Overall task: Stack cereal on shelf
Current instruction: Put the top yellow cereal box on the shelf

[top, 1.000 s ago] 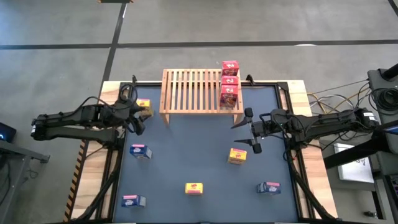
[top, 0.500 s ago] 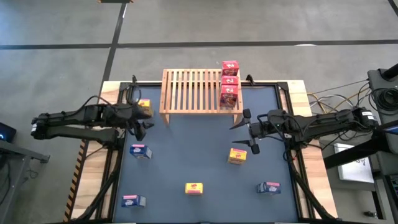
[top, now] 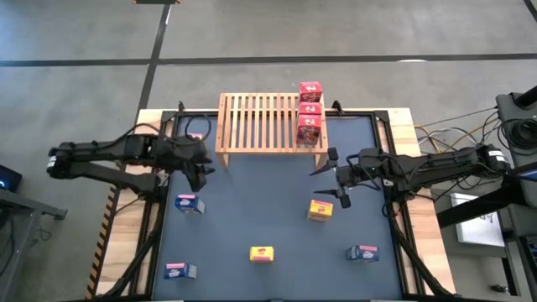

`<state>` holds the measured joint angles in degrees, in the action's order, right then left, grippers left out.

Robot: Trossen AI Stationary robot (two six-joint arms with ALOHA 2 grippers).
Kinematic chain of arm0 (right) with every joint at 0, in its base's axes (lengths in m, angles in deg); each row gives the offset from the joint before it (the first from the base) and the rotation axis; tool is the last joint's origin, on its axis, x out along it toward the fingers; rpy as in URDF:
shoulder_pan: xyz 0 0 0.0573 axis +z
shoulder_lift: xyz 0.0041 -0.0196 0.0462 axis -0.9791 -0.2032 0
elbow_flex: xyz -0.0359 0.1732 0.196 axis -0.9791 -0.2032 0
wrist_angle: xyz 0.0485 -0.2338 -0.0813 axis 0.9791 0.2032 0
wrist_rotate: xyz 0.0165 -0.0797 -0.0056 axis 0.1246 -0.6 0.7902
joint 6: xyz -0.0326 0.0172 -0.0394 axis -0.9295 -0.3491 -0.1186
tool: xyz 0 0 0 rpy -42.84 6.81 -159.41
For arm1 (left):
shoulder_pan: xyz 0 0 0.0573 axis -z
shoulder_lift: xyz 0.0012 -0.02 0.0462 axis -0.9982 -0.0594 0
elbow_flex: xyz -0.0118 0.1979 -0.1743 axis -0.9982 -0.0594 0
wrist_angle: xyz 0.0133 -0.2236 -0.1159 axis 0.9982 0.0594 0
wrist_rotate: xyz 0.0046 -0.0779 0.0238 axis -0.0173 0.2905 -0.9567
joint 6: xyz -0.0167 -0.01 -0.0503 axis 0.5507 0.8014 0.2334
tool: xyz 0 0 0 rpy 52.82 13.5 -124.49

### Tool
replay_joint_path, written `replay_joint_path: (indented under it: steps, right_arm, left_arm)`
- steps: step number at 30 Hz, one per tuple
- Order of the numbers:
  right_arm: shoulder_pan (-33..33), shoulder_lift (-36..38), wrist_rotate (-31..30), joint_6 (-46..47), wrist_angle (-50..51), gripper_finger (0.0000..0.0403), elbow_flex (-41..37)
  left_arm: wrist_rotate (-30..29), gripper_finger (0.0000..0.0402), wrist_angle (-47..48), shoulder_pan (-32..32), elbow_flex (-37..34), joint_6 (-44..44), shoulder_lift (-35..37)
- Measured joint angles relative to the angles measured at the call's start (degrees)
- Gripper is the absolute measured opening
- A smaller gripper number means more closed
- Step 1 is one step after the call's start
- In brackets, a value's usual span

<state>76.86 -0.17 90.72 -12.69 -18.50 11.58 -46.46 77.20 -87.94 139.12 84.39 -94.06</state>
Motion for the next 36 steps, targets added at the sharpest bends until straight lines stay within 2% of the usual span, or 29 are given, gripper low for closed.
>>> replay_joint_path:
  steps: [2,7,12,16,21,26,32,36]
  right_arm:
    - [0.0,0.1,0.0,0.0,-0.1,0.0251,0.0]
    - [0.0,0.1,0.0,0.2,-0.2,0.0251,0.0]
    - [0.0,0.0,0.0,0.1,-0.3,0.0251,0.0]
    - [0.0,0.0,0.0,0.2,-0.7,0.0251,0.1]
    - [0.0,0.0,0.0,0.2,-0.7,0.0251,0.1]
    - [0.0,0.0,0.0,0.2,-0.7,0.0251,0.1]
    - [0.0,0.0,0.1,1.1,-0.7,0.0251,0.1]
    - [0.0,0.0,0.1,1.2,-0.7,0.0251,0.1]
  left_arm:
    - [-0.9,0.0143,3.2,0.1,1.3,-1.0,-0.6]
    - [-9.2,0.0143,12.2,-0.2,2.4,-0.6,0.1]
    - [-9.3,0.0154,15.8,-4.8,1.5,-0.1,1.6]
    - [-9.3,0.0190,16.5,-8.5,1.2,-3.8,1.9]
    - [-10.7,0.0256,15.9,-14.5,1.4,-9.9,1.5]
    - [-10.7,0.0296,15.7,-22.0,1.5,-17.7,0.6]
    - [-4.8,0.0289,14.3,-31.8,1.4,-25.5,-1.2]
    - [-2.3,0.0279,10.9,-34.8,1.4,-30.2,-1.9]
